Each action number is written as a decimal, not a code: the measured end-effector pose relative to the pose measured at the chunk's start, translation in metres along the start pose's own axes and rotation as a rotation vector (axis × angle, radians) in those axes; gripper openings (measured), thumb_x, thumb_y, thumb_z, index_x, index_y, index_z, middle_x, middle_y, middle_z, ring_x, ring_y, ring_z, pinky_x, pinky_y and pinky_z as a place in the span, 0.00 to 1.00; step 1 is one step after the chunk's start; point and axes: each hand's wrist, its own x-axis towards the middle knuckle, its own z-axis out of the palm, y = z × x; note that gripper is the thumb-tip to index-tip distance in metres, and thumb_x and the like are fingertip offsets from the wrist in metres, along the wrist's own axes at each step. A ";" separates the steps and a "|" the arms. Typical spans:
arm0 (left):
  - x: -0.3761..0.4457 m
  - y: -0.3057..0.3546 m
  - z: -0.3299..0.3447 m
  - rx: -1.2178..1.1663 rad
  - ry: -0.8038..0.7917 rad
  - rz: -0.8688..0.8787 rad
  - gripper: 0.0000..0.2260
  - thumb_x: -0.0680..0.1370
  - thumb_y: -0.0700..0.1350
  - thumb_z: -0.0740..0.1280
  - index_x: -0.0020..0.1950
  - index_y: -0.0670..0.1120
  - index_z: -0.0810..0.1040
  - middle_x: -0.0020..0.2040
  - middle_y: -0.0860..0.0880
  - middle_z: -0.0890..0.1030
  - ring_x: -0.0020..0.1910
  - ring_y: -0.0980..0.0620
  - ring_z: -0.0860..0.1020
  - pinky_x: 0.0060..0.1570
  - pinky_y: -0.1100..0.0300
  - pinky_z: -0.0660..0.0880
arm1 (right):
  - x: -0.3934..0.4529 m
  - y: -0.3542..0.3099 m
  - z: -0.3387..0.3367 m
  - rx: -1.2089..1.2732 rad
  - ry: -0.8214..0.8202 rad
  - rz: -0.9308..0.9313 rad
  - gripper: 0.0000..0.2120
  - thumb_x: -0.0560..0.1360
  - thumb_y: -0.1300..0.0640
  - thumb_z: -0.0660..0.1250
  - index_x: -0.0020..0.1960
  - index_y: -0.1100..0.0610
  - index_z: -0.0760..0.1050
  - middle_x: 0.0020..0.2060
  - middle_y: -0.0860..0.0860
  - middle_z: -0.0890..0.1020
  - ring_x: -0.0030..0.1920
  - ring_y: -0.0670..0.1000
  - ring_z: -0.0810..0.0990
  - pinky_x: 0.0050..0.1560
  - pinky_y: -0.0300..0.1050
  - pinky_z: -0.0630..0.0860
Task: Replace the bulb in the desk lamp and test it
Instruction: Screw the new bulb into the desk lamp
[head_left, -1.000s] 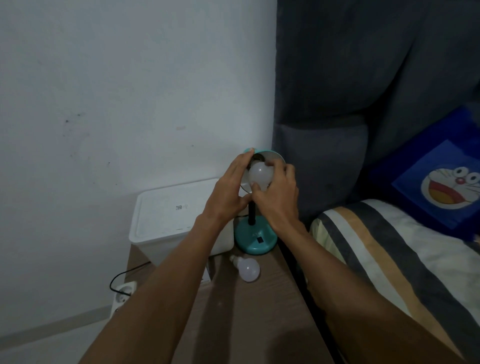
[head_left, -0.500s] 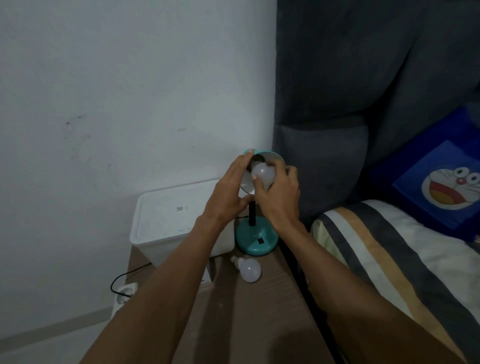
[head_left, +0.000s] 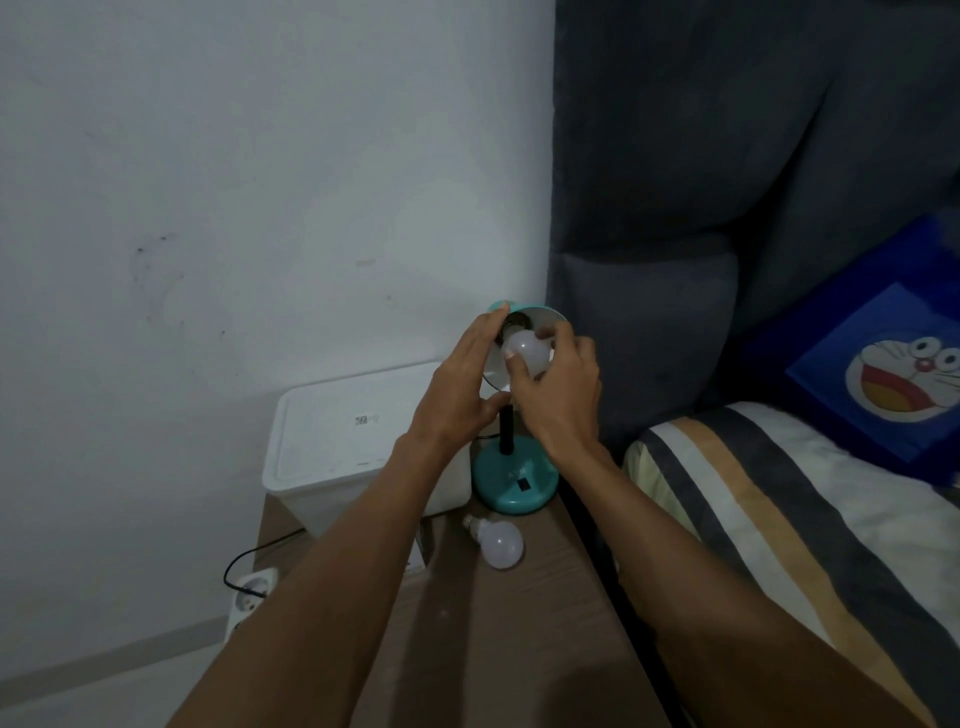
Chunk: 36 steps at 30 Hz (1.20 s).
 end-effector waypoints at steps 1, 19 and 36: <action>0.000 0.000 0.000 0.001 0.004 0.006 0.41 0.74 0.37 0.79 0.82 0.39 0.61 0.79 0.50 0.65 0.78 0.57 0.63 0.76 0.71 0.58 | 0.000 0.001 0.000 0.006 -0.003 -0.003 0.21 0.75 0.50 0.73 0.64 0.52 0.71 0.61 0.53 0.73 0.54 0.52 0.76 0.48 0.41 0.73; 0.000 -0.006 0.001 0.001 0.008 0.008 0.40 0.75 0.38 0.78 0.82 0.39 0.61 0.79 0.51 0.64 0.79 0.58 0.62 0.77 0.68 0.58 | 0.003 0.003 0.003 0.016 0.023 0.077 0.20 0.76 0.48 0.71 0.63 0.54 0.71 0.58 0.56 0.79 0.54 0.55 0.81 0.48 0.42 0.74; -0.001 -0.005 0.000 0.000 0.003 -0.003 0.42 0.73 0.38 0.80 0.82 0.40 0.61 0.81 0.46 0.65 0.79 0.58 0.62 0.75 0.72 0.58 | 0.007 -0.001 0.001 -0.012 0.053 0.185 0.22 0.77 0.40 0.67 0.59 0.58 0.73 0.54 0.57 0.82 0.53 0.58 0.82 0.44 0.43 0.71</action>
